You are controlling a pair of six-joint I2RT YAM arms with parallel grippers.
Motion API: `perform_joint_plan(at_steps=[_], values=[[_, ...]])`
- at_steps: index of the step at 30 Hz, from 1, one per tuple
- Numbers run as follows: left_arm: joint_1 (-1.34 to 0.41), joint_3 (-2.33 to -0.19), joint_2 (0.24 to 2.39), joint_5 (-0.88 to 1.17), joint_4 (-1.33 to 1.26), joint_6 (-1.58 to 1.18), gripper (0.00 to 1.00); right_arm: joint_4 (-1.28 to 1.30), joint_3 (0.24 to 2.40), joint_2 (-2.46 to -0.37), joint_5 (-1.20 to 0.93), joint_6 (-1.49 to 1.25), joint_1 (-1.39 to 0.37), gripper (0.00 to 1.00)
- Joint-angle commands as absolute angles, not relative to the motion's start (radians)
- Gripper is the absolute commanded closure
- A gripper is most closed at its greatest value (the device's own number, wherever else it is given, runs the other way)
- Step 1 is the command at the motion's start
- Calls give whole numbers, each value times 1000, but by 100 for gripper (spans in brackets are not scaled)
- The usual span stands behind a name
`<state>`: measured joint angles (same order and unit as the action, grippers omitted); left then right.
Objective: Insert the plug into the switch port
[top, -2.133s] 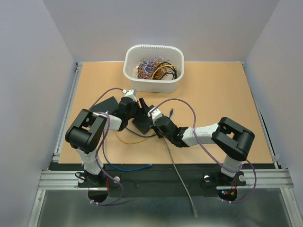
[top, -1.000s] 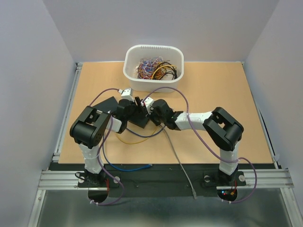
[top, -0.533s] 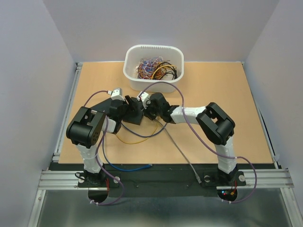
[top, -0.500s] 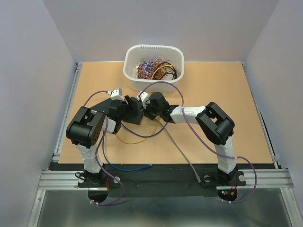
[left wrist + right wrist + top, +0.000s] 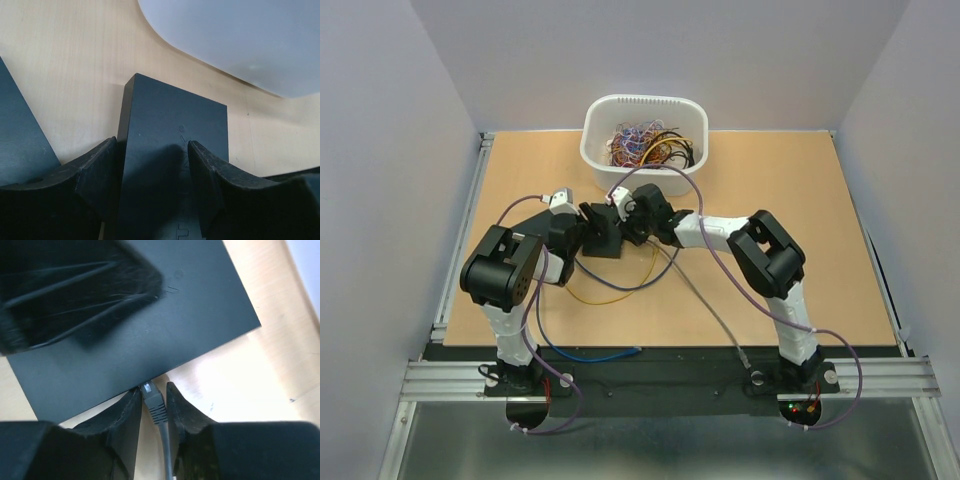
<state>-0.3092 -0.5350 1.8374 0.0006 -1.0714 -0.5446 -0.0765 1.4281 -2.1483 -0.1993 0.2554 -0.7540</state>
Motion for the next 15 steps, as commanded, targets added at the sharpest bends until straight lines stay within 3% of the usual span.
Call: perform_joint_plan(at_steps=[1,3,4,7,15], values=[[-437,-431,1901,479,-696,-716,33,-463,1580,-2203,-242,273,-762,66],[-436,-434,1901,482,-696,-715,33,-453,1580,-2201,-245,276,-758,61],[-436,-436,1902,483,-695,-713,33,-453,1559,-2186,-245,278,-759,52],[-425,-445,1904,480,-692,-707,33,-453,1519,-2154,-226,290,-758,40],[-382,-445,1876,471,-690,-707,34,-417,1417,-2028,-164,305,-758,29]])
